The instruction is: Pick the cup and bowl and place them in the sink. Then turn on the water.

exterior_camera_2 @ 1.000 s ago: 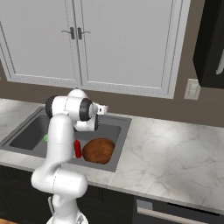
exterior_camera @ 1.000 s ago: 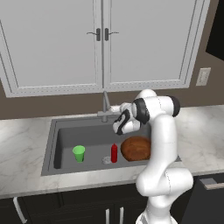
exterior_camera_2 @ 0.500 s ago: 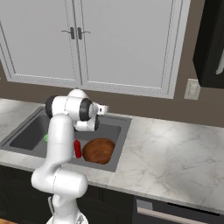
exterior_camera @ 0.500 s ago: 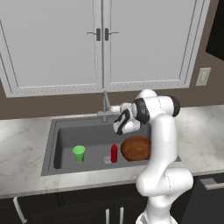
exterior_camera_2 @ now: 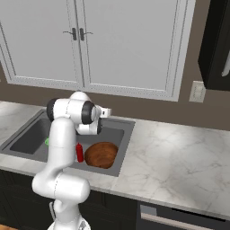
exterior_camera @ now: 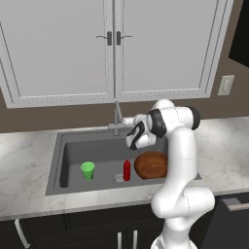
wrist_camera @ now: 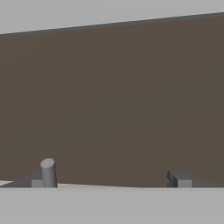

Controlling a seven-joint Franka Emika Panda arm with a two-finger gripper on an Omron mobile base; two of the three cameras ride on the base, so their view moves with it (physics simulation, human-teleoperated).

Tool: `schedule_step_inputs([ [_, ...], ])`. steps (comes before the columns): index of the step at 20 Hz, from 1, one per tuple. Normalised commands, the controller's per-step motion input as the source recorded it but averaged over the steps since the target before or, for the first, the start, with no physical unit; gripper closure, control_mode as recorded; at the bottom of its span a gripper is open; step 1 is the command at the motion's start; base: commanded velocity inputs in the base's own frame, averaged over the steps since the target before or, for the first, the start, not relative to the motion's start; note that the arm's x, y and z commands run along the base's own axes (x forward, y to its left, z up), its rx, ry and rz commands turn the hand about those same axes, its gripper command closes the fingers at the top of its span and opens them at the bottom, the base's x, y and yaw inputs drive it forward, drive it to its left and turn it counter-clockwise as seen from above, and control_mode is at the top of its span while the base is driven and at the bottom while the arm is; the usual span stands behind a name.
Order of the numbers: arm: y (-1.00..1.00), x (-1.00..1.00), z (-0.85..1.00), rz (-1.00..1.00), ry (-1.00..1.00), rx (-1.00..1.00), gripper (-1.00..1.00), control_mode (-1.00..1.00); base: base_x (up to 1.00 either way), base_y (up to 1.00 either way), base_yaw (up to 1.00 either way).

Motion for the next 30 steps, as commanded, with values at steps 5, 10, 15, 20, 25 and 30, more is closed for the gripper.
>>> schedule_step_inputs([
  [5, -0.48, 0.00, 0.00, 0.00, -0.04, 0.01, -1.00, -1.00, 0.00, 0.00, 0.00],
  [10, -0.49, 0.00, 0.00, 0.00, -0.03, 0.02, -1.00, -1.00, 0.00, 0.00, 0.00],
  [15, -0.50, 0.00, 0.00, 0.00, -0.01, 0.03, -1.00, -1.00, 0.00, 0.00, 0.00],
  [20, -0.53, 0.00, 0.00, 0.00, 0.00, 0.02, -1.00, -1.00, 0.00, 0.00, 0.00],
  [25, -0.62, 0.00, 0.00, 0.00, 0.00, 0.03, -1.00, -1.00, 0.00, 0.00, 0.00],
  [30, -0.59, 0.00, 0.00, 0.00, 0.00, 0.02, -1.00, -1.00, 0.00, 0.00, 0.00],
])
